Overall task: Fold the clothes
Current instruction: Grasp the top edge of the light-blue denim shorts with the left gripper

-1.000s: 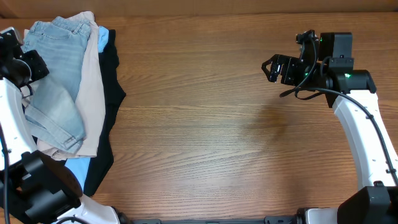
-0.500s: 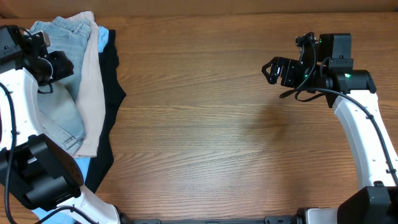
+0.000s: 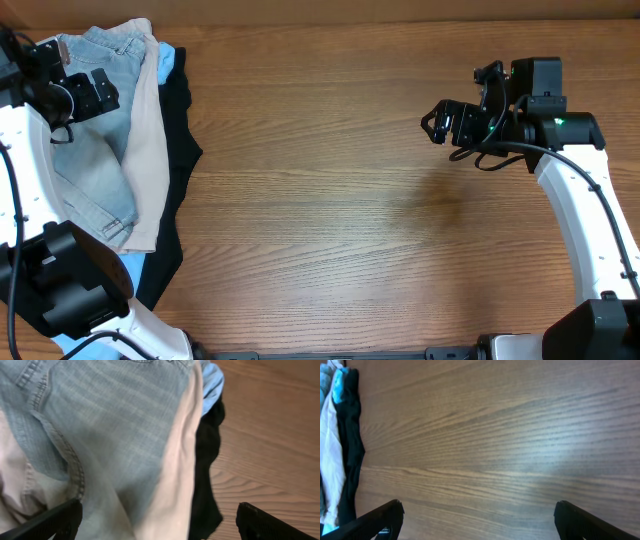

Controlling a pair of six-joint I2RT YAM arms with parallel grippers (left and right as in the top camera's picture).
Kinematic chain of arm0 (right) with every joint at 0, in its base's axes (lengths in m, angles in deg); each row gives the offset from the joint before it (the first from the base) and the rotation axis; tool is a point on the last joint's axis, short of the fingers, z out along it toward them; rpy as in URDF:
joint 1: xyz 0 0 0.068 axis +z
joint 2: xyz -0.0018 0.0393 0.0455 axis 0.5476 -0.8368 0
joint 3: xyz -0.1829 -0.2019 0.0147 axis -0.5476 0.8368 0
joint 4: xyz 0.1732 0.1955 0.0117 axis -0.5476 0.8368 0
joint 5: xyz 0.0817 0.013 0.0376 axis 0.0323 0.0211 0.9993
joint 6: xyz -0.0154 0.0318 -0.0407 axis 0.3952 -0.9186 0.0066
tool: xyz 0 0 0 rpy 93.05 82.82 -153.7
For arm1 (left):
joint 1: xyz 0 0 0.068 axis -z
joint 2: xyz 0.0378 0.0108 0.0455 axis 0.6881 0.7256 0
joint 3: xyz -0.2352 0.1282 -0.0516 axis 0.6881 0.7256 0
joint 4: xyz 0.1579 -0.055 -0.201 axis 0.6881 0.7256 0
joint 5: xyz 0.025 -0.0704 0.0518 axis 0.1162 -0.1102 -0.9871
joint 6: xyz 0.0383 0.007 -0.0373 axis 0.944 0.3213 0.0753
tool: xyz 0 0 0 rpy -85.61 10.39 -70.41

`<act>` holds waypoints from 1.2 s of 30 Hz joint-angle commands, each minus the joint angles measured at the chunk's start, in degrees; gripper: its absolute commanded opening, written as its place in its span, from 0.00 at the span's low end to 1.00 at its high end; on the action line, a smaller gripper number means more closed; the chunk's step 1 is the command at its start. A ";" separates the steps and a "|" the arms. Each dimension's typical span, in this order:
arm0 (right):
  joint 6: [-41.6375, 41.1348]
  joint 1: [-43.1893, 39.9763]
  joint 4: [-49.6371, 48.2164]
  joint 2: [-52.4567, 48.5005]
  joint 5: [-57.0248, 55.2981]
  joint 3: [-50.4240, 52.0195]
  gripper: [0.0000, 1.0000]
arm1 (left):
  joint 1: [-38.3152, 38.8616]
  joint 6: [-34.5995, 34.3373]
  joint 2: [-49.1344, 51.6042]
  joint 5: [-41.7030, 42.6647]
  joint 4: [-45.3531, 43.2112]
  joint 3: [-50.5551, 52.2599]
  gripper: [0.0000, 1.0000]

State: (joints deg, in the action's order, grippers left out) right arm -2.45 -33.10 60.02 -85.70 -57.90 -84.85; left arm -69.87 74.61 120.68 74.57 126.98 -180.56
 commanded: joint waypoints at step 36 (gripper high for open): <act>0.20 0.15 0.24 1.49 -0.28 -1.03 1.00 | -1.22 3.34 6.78 -2.84 -0.57 -1.29 0.41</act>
State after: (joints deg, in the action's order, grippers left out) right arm -2.47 -33.12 60.52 -85.70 -58.01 -84.85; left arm -71.32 76.79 126.47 71.79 126.09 -180.56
